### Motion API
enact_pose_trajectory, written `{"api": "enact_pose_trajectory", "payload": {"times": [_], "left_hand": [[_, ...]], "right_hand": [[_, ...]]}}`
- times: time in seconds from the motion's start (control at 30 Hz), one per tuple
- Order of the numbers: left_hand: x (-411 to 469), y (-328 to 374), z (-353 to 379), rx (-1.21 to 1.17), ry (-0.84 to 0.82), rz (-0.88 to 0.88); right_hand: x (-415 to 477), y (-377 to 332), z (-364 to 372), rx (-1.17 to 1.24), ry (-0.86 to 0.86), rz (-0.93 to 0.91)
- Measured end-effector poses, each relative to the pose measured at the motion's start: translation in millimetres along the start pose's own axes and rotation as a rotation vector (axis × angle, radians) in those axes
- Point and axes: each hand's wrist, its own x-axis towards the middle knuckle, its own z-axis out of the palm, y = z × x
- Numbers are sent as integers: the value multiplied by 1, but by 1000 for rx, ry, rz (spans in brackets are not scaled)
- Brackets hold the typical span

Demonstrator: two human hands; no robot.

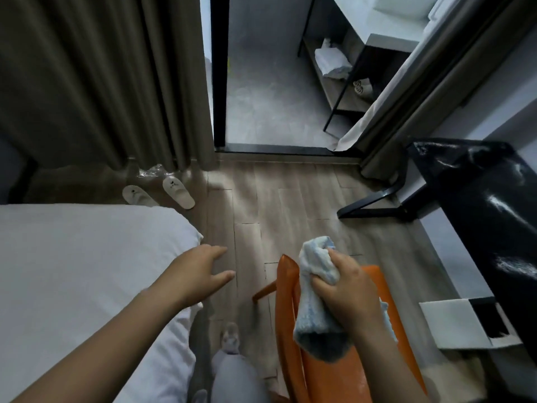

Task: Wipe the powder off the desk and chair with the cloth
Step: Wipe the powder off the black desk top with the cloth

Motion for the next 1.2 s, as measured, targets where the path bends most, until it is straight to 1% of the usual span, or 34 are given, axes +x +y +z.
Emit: {"api": "enact_pose_trajectory", "payload": {"times": [0.13, 0.27, 0.37, 0.47, 0.63, 0.73, 0.83, 0.97, 1.2], "left_hand": [[69, 2, -19, 44, -57, 44], [138, 12, -55, 140, -88, 69], [189, 25, -81, 196, -72, 101], [233, 35, -99, 189, -77, 142], [298, 35, -123, 187, -136, 201], [342, 42, -143, 189, -175, 278], [383, 58, -166, 217, -183, 366], [427, 83, -188, 248, -201, 479], [495, 145, -178, 335, -277, 635]], "right_hand": [[60, -4, 9, -19, 17, 57], [124, -12, 7, 41, 37, 122], [168, -17, 4, 70, 59, 148], [206, -22, 1, 49, 84, 200], [256, -32, 4, 58, 107, 271], [284, -43, 1, 25, 128, 350], [307, -54, -9, 39, 222, 426], [331, -63, -23, 49, 282, 512], [368, -32, -44, 51, 322, 637]]}}
